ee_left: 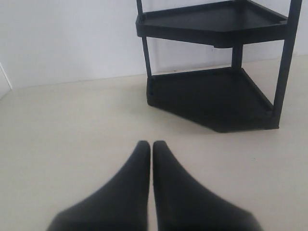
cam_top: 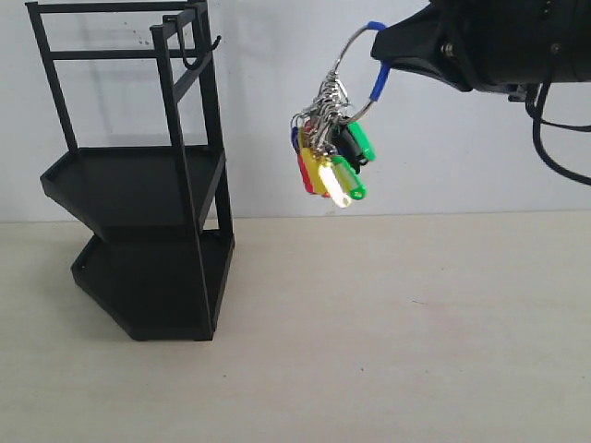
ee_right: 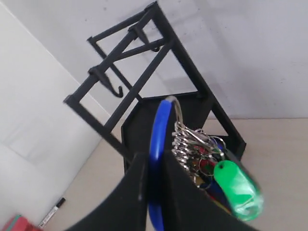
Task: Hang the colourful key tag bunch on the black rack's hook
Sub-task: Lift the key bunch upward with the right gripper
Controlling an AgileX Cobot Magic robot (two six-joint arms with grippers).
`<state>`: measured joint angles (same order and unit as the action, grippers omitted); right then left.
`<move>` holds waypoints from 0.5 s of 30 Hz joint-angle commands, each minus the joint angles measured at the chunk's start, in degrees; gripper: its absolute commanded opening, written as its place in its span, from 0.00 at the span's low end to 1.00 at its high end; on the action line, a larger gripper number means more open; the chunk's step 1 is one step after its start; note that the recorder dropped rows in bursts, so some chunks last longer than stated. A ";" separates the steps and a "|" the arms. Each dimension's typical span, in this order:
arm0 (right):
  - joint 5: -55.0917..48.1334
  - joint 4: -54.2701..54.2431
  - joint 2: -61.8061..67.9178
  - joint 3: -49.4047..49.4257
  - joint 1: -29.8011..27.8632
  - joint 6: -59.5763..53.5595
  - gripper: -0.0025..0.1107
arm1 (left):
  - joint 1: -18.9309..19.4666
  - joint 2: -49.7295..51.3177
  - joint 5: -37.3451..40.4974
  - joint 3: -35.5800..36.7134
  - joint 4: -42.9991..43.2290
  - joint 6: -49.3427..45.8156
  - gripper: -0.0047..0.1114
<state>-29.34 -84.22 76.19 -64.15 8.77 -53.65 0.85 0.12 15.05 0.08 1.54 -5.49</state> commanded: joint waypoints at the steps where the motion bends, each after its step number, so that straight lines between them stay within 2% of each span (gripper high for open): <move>1: -5.33 0.73 -0.53 -0.71 0.97 -6.92 0.02 | -0.07 -0.12 -0.41 -0.08 -0.20 -0.06 0.08; 3: 2.52 0.15 -0.67 -0.71 0.97 0.90 0.02 | -0.07 -0.12 -0.41 -0.08 -0.20 -0.06 0.08; 4: 2.67 -0.15 -0.67 -0.71 0.97 3.14 0.02 | -0.07 -0.12 -0.41 -0.08 -0.20 -0.06 0.08; 7: -6.49 0.71 -0.29 -1.64 1.99 -6.74 0.02 | -0.07 -0.12 -0.41 -0.08 -0.20 -0.06 0.08; 8: -4.20 1.14 -0.29 -1.64 2.11 -7.35 0.02 | -0.07 -0.12 -0.41 -0.08 -0.20 -0.06 0.08; 10: 4.81 -1.11 -0.29 -1.64 2.11 -0.54 0.02 | -0.07 -0.12 -0.41 -0.08 -0.20 -0.06 0.08; 11: 5.31 -1.63 -0.15 -1.64 2.11 1.59 0.02 | -0.07 -0.12 -0.41 -0.08 -0.20 -0.06 0.08; 14: -3.81 -1.32 0.36 -1.86 2.97 -3.19 0.02 | -0.07 -0.12 -0.57 -0.08 -0.20 -0.06 0.08; 15: -3.77 -0.24 0.47 -1.86 3.91 -3.30 0.02 | -0.07 -0.12 -0.57 -0.08 -0.20 -0.06 0.08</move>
<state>-29.05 -84.60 76.56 -65.37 11.12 -55.28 0.85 0.12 15.05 0.08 1.54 -5.49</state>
